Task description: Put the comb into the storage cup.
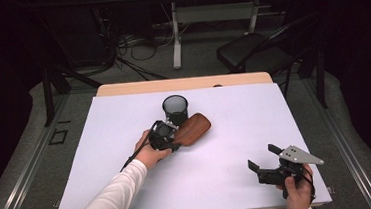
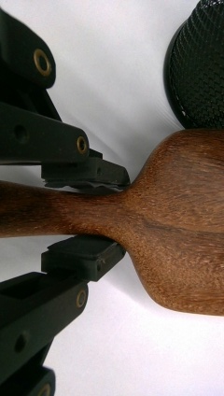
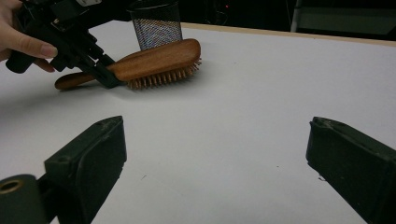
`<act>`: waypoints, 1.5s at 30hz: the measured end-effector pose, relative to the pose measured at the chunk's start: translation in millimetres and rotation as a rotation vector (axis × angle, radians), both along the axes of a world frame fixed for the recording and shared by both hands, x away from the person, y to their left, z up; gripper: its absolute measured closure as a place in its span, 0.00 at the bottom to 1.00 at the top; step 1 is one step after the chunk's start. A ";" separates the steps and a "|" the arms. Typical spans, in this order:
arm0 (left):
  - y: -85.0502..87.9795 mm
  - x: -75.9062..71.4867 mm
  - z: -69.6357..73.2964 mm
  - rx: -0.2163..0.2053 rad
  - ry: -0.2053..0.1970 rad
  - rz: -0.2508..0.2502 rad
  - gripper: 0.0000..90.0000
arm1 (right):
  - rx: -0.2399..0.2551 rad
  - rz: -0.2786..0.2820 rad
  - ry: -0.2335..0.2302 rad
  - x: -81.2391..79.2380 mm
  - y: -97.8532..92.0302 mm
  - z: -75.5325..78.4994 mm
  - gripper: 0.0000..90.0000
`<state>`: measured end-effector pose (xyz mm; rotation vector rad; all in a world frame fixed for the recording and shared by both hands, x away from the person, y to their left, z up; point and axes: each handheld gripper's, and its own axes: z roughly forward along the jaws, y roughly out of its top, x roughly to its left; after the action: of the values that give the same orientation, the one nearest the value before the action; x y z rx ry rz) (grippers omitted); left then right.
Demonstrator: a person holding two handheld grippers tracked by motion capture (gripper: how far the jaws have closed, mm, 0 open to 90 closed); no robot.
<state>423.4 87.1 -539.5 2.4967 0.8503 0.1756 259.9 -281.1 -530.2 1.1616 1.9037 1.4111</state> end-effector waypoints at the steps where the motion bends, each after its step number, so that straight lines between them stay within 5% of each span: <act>1: -0.2 -0.1 0.0 0.001 -0.001 0.002 0.73 | 0.003 0.000 0.002 0.0 0.4 -0.1 0.05; 23: -1.0 -0.9 0.8 0.022 -0.017 -0.048 0.79 | 0.001 0.003 0.010 0.0 0.8 -0.4 0.05; 45: 2.2 -0.4 0.6 -0.020 -0.002 -0.040 0.80 | -0.001 0.000 0.011 0.4 0.3 -0.7 0.05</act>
<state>423.0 89.3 -539.0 2.4923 0.7974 0.1553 260.3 -280.7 -530.9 1.1712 1.9123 1.4060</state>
